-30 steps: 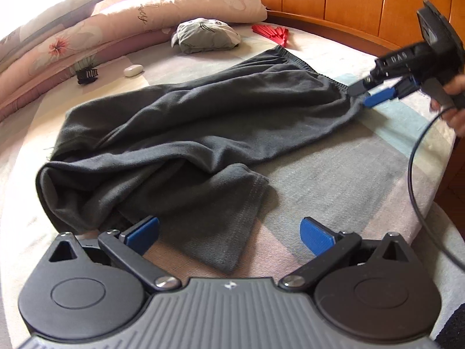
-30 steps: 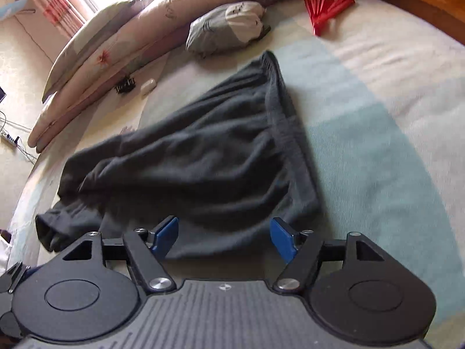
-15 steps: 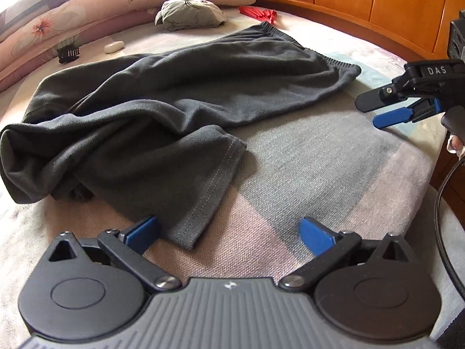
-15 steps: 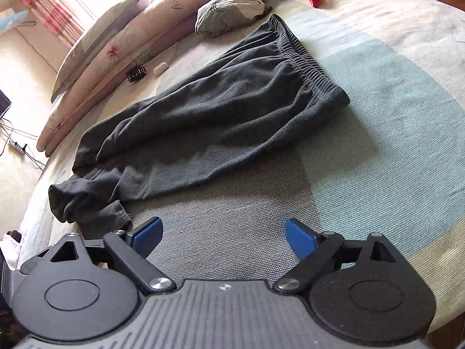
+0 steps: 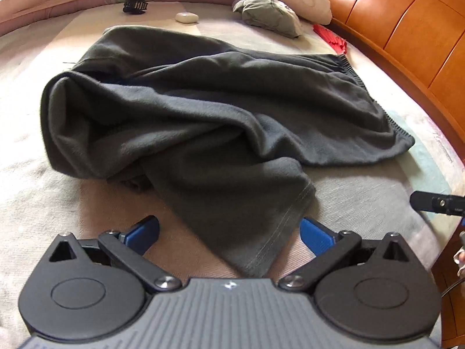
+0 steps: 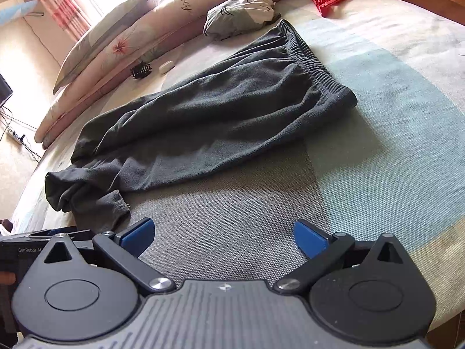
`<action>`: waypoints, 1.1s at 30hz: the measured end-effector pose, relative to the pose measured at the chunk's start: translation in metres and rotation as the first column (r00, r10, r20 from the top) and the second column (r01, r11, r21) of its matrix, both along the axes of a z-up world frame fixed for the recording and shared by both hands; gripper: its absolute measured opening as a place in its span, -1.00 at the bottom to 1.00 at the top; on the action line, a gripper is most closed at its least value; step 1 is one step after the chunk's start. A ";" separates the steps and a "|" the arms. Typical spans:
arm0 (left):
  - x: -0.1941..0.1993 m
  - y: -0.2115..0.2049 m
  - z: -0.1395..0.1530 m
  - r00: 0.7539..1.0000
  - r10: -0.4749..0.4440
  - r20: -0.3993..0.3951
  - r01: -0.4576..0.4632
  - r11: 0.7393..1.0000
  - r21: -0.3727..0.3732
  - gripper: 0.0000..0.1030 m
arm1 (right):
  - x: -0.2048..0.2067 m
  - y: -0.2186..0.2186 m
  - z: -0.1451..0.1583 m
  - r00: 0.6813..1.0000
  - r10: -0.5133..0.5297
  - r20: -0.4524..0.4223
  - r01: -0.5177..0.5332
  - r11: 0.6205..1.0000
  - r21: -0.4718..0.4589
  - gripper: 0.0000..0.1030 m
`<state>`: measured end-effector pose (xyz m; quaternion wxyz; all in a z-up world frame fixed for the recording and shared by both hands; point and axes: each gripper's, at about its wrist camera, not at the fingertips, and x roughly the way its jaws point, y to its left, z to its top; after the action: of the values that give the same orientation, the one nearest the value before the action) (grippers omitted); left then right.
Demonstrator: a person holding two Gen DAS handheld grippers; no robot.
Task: Fold clothes
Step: 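Grasp a sweatpants leg cuff with the left gripper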
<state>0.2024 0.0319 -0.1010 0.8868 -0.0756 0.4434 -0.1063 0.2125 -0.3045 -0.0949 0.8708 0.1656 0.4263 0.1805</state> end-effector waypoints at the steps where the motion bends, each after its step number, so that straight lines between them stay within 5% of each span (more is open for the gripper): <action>1: 0.002 -0.002 0.001 1.000 -0.013 0.006 0.013 0.999 -0.029 0.99 | 0.000 0.001 0.000 1.000 0.002 0.002 -0.002 1.000 -0.007 1.00; 8: -0.002 0.025 -0.008 0.998 -0.017 0.061 0.031 0.969 -0.246 0.99 | -0.002 0.000 -0.001 1.000 -0.001 0.014 0.001 1.000 0.000 1.00; 12: -0.001 0.035 -0.007 0.997 -0.061 0.043 0.070 0.960 -0.271 0.99 | -0.003 -0.001 -0.002 1.000 -0.001 0.023 0.001 1.000 0.002 1.00; 15: -0.002 0.034 -0.001 1.000 -0.016 0.003 0.016 0.947 -0.322 0.99 | -0.004 -0.001 -0.002 1.000 0.000 0.030 0.000 1.000 0.003 1.00; 20: 0.002 0.046 -0.019 0.997 0.076 -0.001 -0.065 0.844 -0.532 0.99 | -0.005 -0.002 -0.003 0.999 -0.001 0.038 0.001 1.000 0.011 1.00; 26: 0.017 0.064 -0.032 0.987 0.140 -0.079 -0.155 0.706 -0.691 0.99 | -0.005 -0.008 -0.003 0.999 -0.012 0.033 0.010 0.999 0.050 1.00; 33: 0.018 0.052 -0.033 0.996 0.080 -0.036 -0.085 0.750 -0.656 0.95 | -0.005 -0.007 -0.003 0.999 -0.022 0.034 0.020 0.998 0.052 1.00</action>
<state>0.2206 0.0835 -0.1336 0.8062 -0.4019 0.3767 -0.2158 0.2077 -0.3112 -0.0981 0.8753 0.1894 0.4045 0.1853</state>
